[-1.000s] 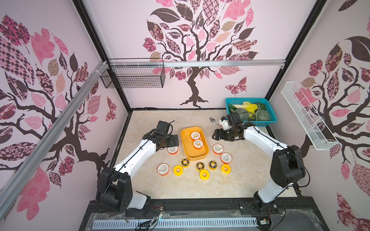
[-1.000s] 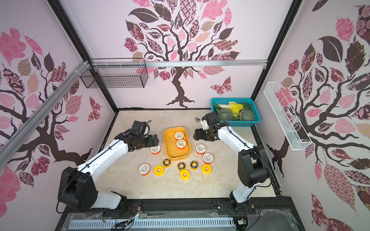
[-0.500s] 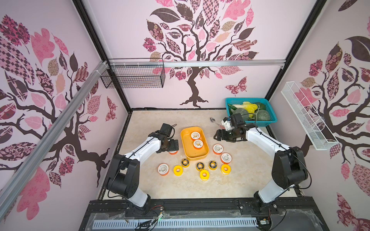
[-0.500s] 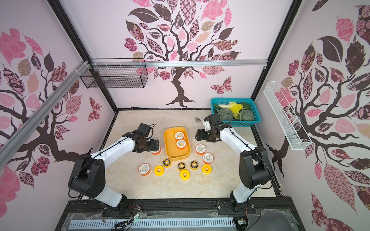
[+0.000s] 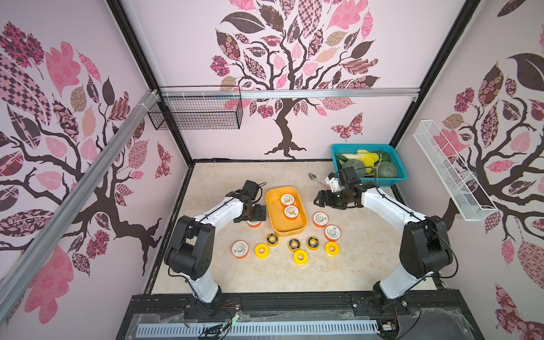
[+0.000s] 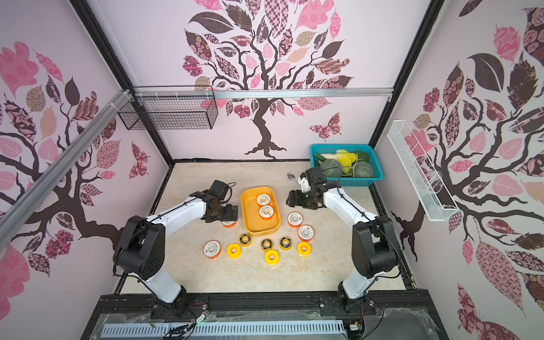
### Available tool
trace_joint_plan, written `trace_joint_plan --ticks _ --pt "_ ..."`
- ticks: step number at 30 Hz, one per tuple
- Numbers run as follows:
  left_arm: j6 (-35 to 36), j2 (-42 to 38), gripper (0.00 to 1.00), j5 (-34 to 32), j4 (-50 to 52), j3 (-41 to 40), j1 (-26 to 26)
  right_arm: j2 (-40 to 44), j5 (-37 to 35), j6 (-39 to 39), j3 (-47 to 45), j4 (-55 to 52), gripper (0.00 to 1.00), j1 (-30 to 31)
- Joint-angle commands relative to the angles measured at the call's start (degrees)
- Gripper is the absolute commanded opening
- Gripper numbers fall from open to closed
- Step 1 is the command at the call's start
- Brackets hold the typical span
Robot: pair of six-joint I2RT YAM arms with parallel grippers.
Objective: Put the sealing tape into the storage box
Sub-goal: Pick up the sealing tape at the center of the board.
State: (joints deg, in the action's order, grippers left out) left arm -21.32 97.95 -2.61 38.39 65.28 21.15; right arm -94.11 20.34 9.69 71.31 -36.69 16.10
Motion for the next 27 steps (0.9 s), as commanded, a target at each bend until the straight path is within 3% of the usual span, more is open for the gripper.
trace_joint_plan --ticks 1,9,27 --pt "0.5 1.6 0.98 -1.4 -0.2 1.4 0.1 0.4 0.5 0.3 0.5 0.7 0.87 0.0" --pt "1.0 4.9 0.97 -1.0 -0.8 2.3 1.0 0.3 0.5 0.3 0.4 0.8 0.87 0.0" --pt "0.2 7.6 0.8 -3.8 -1.3 3.5 1.2 0.2 1.2 -0.1 0.9 0.0 0.87 0.0"
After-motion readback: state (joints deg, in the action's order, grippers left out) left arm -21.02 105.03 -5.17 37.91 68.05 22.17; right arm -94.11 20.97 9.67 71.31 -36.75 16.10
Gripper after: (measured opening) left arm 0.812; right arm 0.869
